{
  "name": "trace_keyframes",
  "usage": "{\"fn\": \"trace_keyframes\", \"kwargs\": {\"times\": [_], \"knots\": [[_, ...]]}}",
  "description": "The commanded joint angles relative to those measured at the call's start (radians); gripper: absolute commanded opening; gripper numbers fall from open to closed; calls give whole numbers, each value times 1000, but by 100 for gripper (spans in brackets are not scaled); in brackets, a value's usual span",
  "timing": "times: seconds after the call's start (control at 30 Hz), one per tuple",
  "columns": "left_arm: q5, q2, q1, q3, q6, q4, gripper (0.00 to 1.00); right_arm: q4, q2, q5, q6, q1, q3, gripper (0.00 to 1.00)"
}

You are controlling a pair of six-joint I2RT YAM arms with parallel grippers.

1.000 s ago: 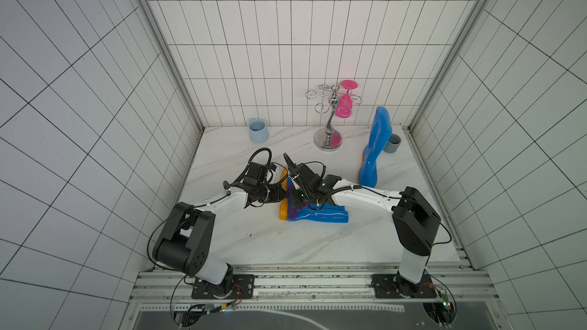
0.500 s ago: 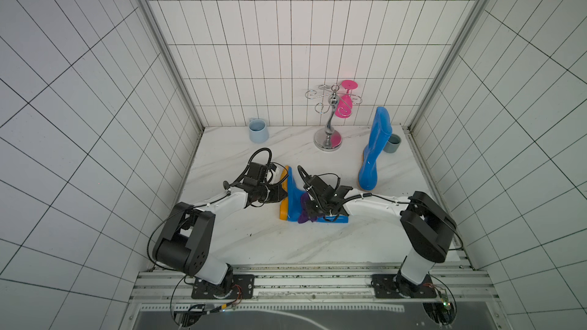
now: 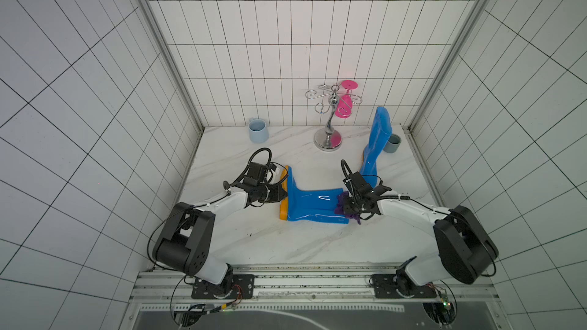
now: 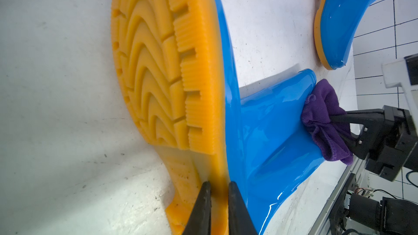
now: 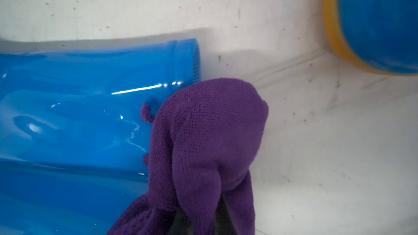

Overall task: Wipe the rubber boots with a cloth
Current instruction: Wipe the dirt off the rubber boot.

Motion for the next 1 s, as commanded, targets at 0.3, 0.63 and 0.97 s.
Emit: {"fn": "trace_keyframes", "kwargs": {"times": [0.3,0.63,0.97], "knots": [[-72,32,5,-1,18,-46,14,-61,142,78,-31,306,416,0],[-75,30,8,-1,21,-48,14,-38,332,74,0,509,519,0],[-73,29,11,-1,21,-49,14,-21,331,198,77,539,318,0]]}}
